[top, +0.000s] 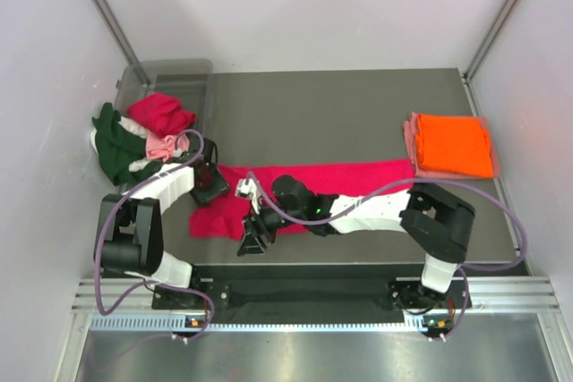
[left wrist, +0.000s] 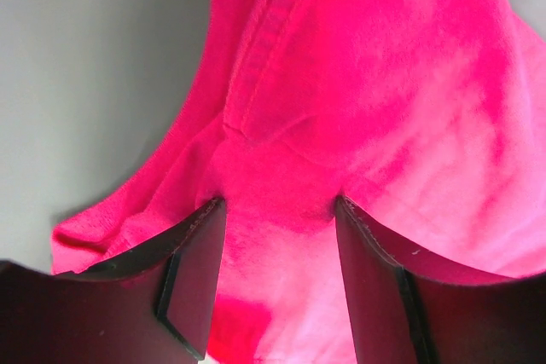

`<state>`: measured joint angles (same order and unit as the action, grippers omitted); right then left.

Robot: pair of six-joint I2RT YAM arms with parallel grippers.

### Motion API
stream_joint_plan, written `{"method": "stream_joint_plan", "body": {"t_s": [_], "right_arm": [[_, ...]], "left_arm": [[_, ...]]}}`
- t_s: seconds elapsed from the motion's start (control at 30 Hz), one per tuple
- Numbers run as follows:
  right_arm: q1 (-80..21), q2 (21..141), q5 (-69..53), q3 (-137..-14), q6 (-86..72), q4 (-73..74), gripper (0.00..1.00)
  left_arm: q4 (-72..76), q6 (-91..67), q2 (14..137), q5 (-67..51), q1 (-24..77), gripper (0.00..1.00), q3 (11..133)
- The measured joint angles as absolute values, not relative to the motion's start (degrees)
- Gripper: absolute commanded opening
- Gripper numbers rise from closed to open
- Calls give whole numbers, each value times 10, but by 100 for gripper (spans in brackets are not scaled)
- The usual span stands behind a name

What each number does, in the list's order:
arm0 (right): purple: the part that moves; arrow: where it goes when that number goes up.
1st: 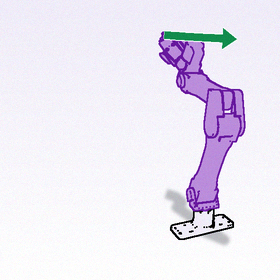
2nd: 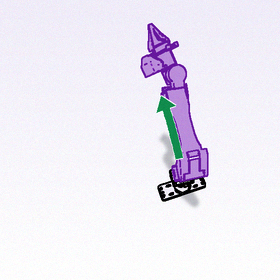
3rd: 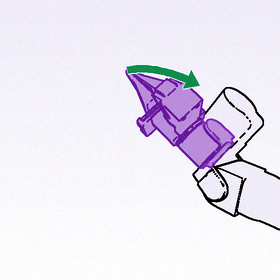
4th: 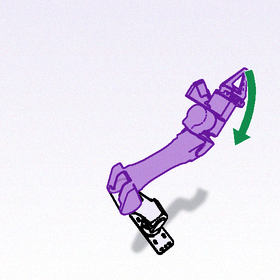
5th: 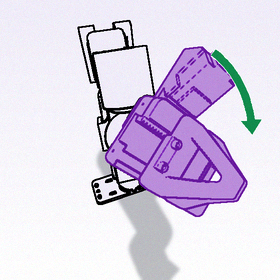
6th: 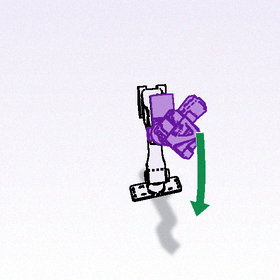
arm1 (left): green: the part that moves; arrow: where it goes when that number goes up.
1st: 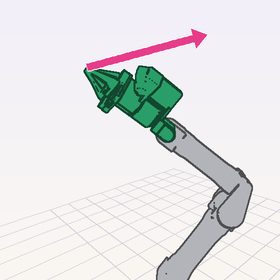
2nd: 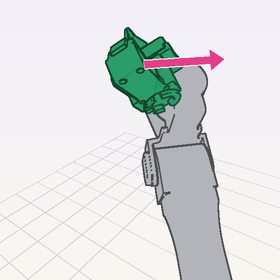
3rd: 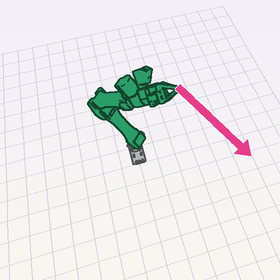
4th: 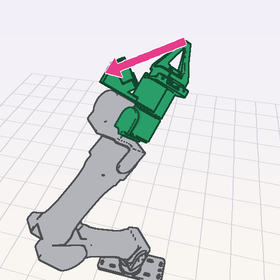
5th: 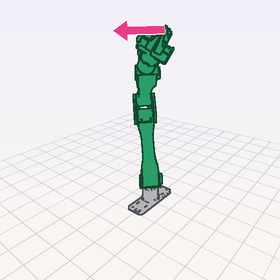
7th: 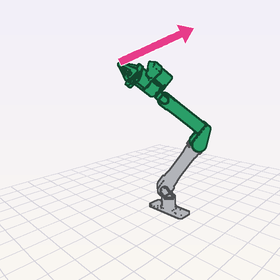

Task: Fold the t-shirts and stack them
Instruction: Fold the tshirt

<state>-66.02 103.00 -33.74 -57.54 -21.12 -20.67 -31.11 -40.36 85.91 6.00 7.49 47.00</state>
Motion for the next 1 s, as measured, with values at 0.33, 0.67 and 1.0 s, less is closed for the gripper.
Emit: {"method": "stream_joint_plan", "body": {"t_s": [0.33,0.67,1.0], "right_arm": [[-559,928,-269,-485,-216,-194,60],[-501,879,-267,-404,-222,-191,60],[-499,813,-255,-379,-221,-183,60]], "left_arm": [[-321,-394,725,-7,75,60,428],[-368,-429,641,-38,121,57,363],[-455,-496,640,54,123,53,378]]}}
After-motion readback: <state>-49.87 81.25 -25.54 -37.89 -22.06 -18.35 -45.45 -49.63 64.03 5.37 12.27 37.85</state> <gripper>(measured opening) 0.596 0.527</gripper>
